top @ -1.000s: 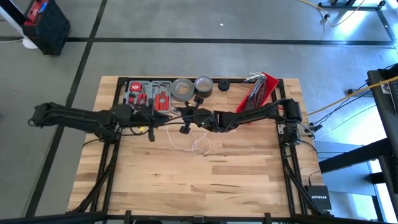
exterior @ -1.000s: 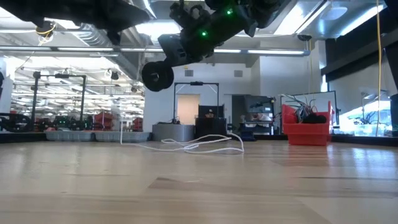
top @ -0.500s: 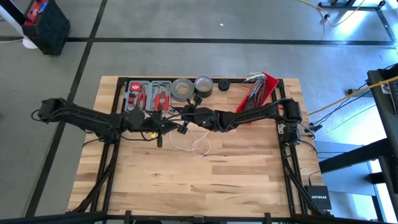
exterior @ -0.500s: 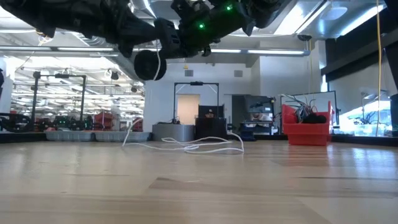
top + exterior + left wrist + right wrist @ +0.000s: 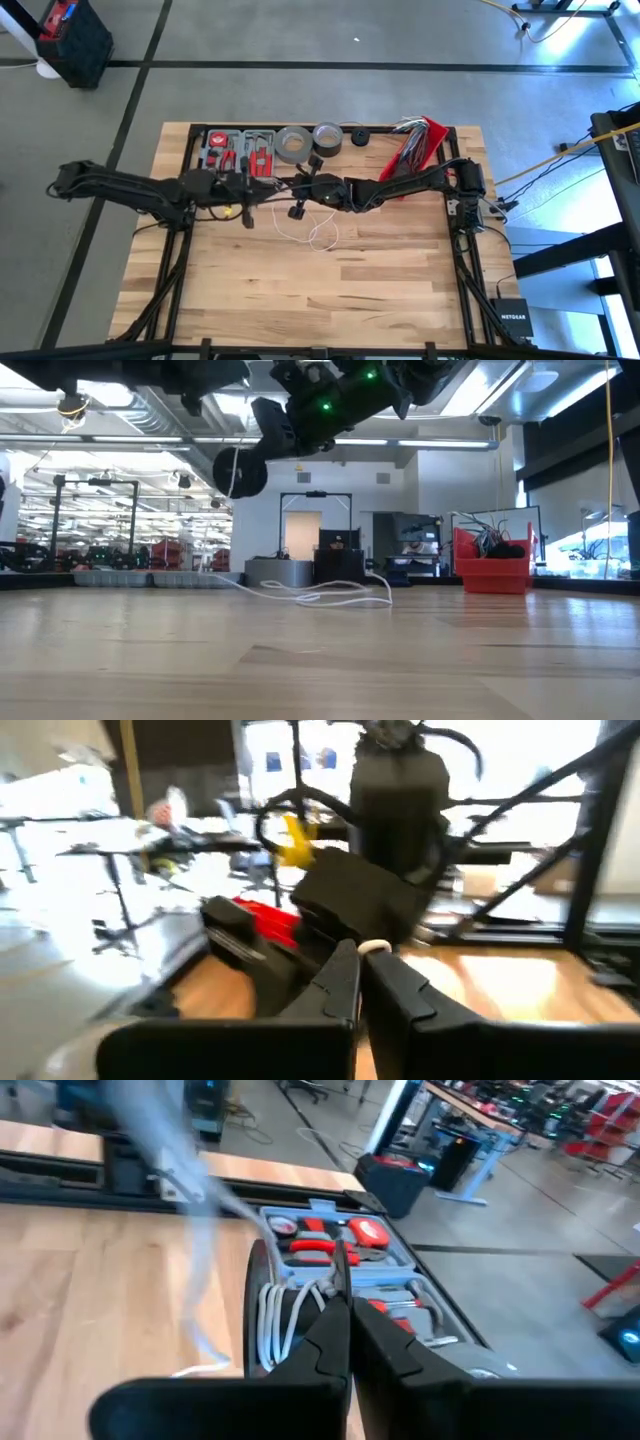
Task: Coil cords
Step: Coil the white wire on the black spool
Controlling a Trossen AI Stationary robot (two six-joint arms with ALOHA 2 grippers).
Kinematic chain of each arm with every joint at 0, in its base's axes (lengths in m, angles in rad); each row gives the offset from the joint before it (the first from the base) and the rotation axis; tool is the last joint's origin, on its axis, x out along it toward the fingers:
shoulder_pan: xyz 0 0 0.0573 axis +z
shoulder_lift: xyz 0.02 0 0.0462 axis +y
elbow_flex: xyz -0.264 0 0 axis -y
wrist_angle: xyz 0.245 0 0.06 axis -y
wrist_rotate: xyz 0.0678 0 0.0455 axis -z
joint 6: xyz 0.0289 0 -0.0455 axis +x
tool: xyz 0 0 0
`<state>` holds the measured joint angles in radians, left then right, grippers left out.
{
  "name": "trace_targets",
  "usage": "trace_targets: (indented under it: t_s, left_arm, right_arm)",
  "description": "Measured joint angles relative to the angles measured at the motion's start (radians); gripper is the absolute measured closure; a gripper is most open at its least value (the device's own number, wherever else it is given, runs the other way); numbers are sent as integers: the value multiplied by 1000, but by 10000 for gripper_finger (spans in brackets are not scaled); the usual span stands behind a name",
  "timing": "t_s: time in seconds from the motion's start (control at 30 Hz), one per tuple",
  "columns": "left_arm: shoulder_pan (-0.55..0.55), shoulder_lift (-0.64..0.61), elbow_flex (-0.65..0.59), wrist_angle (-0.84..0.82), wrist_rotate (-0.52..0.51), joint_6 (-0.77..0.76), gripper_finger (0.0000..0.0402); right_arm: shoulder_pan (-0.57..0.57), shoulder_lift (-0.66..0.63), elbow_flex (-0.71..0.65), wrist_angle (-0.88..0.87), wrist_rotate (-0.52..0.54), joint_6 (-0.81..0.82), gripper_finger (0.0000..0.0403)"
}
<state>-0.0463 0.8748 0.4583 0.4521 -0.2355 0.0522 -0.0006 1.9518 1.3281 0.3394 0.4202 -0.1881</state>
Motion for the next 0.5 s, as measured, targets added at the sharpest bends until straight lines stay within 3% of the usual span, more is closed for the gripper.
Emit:
trace_targets:
  t_s: [0.13,0.5]
  left_arm:
    - [3,15,0,2,-66,36,401]
    - [-16,216,0,157,-54,3,401]
  right_arm:
    - [0,0,0,15,-77,-4,397]
    - [0,0,-2,49,-117,-1,397]
